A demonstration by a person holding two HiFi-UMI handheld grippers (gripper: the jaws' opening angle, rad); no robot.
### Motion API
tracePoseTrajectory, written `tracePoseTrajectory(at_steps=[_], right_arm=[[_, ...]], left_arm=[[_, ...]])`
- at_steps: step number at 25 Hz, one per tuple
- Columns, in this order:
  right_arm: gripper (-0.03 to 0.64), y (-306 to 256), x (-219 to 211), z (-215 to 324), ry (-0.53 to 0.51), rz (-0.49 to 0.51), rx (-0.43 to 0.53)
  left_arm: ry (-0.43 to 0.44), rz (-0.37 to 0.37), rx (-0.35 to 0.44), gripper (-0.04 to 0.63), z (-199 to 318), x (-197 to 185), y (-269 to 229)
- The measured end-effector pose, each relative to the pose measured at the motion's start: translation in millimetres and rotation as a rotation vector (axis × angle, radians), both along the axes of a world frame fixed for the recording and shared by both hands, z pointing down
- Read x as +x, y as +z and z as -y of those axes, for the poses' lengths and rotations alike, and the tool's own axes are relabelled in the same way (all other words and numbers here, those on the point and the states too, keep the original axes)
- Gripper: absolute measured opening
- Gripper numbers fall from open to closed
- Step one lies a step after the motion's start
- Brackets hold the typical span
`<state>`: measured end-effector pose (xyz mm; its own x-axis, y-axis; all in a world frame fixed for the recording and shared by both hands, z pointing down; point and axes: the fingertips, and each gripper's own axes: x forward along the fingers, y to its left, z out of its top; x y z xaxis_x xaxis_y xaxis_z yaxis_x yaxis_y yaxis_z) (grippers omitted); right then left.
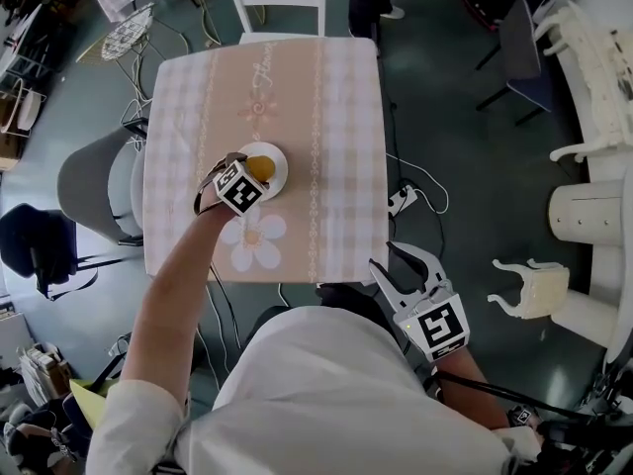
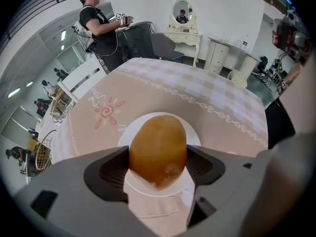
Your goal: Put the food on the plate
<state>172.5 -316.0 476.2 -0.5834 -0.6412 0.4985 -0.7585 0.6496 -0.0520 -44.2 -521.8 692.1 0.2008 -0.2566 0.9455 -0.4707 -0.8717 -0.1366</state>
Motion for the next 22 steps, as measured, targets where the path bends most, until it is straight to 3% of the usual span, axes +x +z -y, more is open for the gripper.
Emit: tracePoseTrajectory(at_steps=[10,22], right_arm=[[0.160,8.1,6.6,9.8,0.005,0.026,-0.023],[0.160,11.6,8.4,14.2,0.013,0.021,-0.021]], left_arm=[[0.036,0.083,0.013,0.368,6.3,0.1,8.9],[0.060,0.050,0.016,0.378,8.9,5.4,0.9]])
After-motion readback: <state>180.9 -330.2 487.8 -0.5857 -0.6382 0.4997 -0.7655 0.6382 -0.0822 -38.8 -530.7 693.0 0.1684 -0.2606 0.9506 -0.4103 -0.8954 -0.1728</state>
